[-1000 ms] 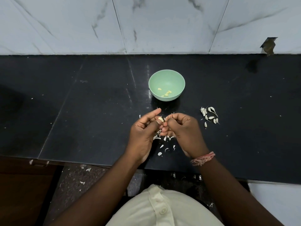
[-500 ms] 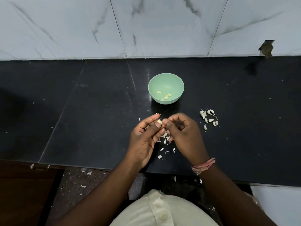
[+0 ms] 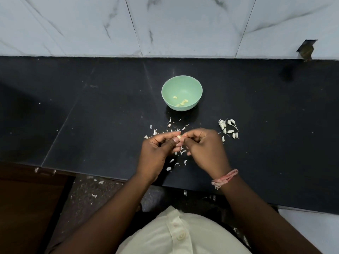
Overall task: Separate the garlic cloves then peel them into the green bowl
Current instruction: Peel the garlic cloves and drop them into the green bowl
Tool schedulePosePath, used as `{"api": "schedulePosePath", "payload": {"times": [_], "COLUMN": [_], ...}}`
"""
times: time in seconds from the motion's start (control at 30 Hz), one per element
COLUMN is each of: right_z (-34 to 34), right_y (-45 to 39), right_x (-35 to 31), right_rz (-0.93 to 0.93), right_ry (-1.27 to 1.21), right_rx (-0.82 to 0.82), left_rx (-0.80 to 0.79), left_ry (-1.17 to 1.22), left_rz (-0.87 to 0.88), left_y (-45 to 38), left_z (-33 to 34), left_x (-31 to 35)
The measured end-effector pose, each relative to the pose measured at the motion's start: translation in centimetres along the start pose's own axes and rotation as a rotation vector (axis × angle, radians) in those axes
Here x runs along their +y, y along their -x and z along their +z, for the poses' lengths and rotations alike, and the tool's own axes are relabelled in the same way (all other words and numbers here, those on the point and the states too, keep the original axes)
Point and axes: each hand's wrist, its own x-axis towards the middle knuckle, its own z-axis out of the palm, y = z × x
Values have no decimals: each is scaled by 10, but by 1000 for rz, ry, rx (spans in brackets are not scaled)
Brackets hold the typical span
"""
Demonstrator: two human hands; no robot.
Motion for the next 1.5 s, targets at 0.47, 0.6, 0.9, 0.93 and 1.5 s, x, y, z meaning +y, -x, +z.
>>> {"api": "schedulePosePath", "payload": {"times": [0.47,0.6,0.9,0.93,1.5], "right_z": [24,30,42,43,48], "right_y": [23,25,31,30,31], "right_x": [-5,0,10,11,5], "right_rz": [348,393,184,170,-86], "right_ry": [-263,-408,149,131,140], "right_rx": [-7,98,237,235,202], "left_rx": [13,26,73,82,113], "left_ry": [249,413,454,463,513], "left_rz": [-159,-305,-393,-391,-270], "left_y": [12,10,3,3,5], "left_z": [-17,-26,-27,-26,-17], "left_x": [-16,-20,-13,-13,-3]}}
